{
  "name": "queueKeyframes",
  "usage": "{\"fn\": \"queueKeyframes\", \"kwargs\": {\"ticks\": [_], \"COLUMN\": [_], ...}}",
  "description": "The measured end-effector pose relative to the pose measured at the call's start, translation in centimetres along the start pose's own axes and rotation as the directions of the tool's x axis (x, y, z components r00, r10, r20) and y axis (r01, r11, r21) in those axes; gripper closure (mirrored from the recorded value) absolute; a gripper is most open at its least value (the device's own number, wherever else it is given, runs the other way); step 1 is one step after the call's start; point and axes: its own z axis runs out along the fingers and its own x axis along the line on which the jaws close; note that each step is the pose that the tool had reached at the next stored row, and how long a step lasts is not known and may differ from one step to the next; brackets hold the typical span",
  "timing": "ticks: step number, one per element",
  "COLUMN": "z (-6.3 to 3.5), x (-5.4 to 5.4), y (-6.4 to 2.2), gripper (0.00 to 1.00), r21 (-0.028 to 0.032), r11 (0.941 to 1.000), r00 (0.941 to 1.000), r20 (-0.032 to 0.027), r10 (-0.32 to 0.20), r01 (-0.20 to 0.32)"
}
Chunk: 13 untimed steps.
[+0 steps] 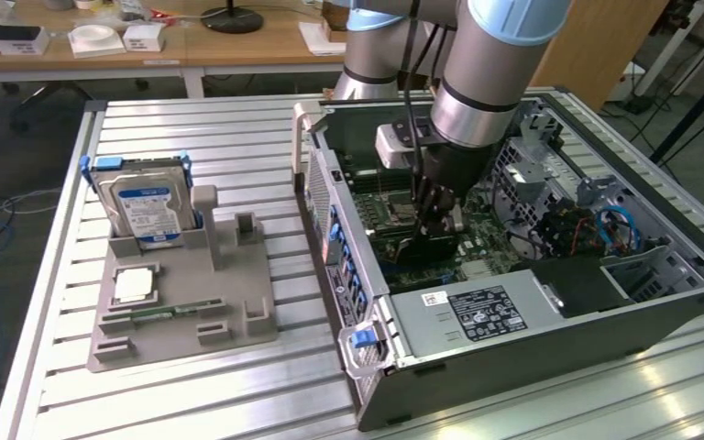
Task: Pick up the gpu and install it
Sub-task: 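Press down on the gpu until it lock into place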
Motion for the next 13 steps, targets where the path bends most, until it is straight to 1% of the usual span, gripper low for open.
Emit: {"fn": "queueKeyframes", "kwargs": {"ticks": [2,5,6,9,11,13], "z": [0.1,0.06,-0.13,-1.52,-2.13,-2.53], "x": [0.0,0.0,0.0,-0.1,-0.1,-0.1], "y": [0.02,0.03,0.03,0.06,0.2,0.44], "gripper": [0.89,0.89,0.89,0.89,0.89,0.89], "r21": [0.0,0.0001,0.0009,0.0002,0.0002,-0.0016], "r11": [1.0,1.0,1.0,1.0,1.0,1.0], "r00": [1.0,1.0,1.0,1.0,1.0,1.0], "r20": [-0.0006,0.0004,0.003,0.0003,0.0004,0.0003], "r10": [0.0,0.0,0.0,0.0,0.0,0.0], "r01": [0.0,0.0,0.0,0.0,0.0,0.0]}}
